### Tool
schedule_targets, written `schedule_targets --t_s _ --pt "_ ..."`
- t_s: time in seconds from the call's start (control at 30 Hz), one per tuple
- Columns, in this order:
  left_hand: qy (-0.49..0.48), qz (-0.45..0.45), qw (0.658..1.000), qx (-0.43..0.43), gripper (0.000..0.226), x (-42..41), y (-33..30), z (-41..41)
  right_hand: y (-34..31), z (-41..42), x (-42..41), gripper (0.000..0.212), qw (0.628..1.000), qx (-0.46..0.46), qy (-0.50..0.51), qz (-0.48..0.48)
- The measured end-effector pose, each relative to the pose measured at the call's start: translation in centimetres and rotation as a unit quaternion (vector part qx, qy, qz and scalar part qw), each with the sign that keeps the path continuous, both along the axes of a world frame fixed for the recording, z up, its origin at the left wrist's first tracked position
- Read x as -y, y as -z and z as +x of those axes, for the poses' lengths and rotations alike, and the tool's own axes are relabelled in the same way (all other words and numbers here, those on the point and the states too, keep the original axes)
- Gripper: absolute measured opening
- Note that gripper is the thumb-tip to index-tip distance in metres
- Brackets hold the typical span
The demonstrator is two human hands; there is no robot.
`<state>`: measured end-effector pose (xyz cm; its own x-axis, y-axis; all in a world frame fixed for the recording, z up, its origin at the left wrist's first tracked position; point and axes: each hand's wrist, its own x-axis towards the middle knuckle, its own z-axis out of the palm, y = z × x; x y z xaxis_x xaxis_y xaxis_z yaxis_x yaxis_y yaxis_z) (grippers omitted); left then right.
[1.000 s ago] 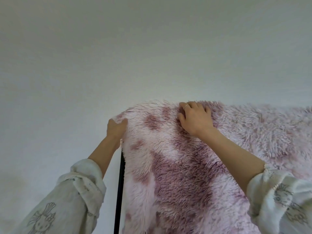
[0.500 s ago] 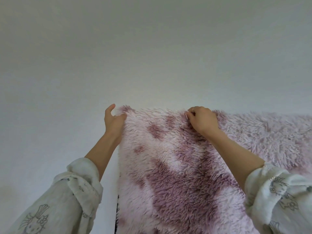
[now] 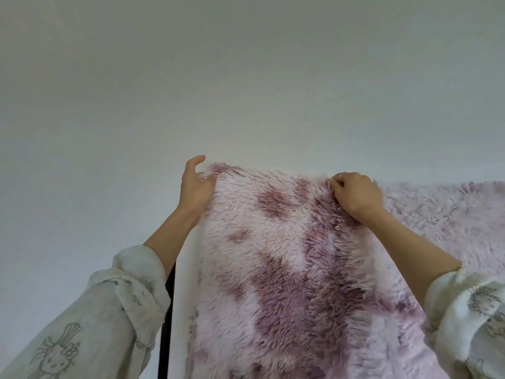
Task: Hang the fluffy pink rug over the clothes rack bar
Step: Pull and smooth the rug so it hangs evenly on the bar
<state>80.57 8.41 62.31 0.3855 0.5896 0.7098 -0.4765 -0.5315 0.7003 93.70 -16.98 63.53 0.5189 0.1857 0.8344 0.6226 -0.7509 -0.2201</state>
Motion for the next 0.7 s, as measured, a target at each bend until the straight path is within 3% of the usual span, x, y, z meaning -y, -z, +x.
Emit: schedule_targets --t_s 0.13,0.3,0.47,0.6,0.7 --pt "-0.021 0.077 0.996 -0.050 0.047 1.8 -0.1 1.3 0.1 1.6 2.1 0.041 1.000 -0.014 0.003 0.015" --pt "-0.165 0.160 0.964 -0.130 0.039 2.2 0.3 1.6 0.1 2.1 2.0 0.034 1.000 0.001 0.010 0.000" --pt "-0.202 0.258 0.937 -0.123 0.035 2.5 0.5 1.6 0.2 2.4 2.4 0.033 0.999 0.021 0.022 0.010" --pt "-0.266 0.326 0.891 -0.169 0.037 3.9 0.3 2.1 0.1 3.0 3.4 0.035 0.999 0.022 0.033 0.016" --pt "-0.380 0.383 0.817 -0.203 0.036 4.5 0.8 2.2 0.1 2.9 3.9 0.037 0.998 0.031 0.048 0.000"
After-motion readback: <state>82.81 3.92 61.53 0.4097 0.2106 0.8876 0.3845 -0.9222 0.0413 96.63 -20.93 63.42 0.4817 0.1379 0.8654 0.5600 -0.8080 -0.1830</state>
